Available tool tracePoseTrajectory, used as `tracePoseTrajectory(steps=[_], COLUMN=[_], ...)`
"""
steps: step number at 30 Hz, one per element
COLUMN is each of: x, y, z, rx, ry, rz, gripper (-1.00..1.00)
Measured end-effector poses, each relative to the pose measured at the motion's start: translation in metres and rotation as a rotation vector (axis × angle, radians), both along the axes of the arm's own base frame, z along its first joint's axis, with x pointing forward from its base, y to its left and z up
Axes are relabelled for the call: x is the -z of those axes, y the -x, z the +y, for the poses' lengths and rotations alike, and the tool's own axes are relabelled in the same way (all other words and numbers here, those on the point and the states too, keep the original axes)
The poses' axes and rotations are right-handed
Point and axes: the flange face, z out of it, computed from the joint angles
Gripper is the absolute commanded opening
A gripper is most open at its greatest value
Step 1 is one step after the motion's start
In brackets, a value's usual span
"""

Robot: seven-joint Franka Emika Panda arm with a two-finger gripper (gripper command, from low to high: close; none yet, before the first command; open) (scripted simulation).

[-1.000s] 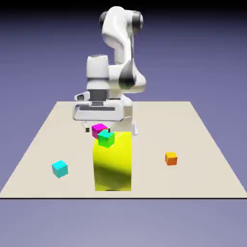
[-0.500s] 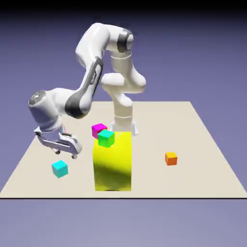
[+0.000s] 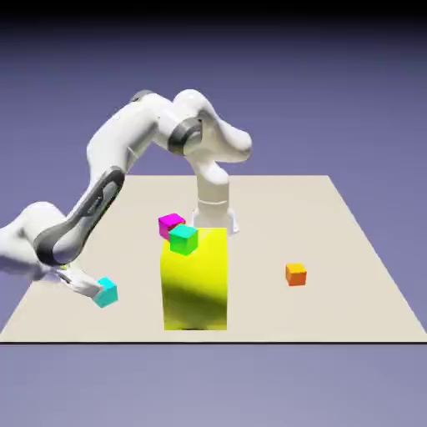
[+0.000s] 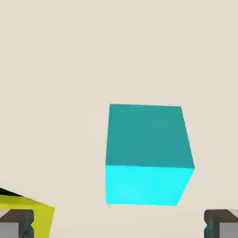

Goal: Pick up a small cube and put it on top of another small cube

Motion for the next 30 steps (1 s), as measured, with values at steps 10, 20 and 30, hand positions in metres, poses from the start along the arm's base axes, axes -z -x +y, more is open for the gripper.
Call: tracePoseTrajectory(steps=[10,20,30], x=[0.05,-0.061,-0.181], y=[0.027,-0.029,-0.088], z=[0.029,0.022,0.149], rx=[0.001,-0.021,-0.14], ry=[-0.001,0.045,0.115], rz=[-0.001,-0.14,-0.396], gripper=[-1.0,-1.0,-1.0])
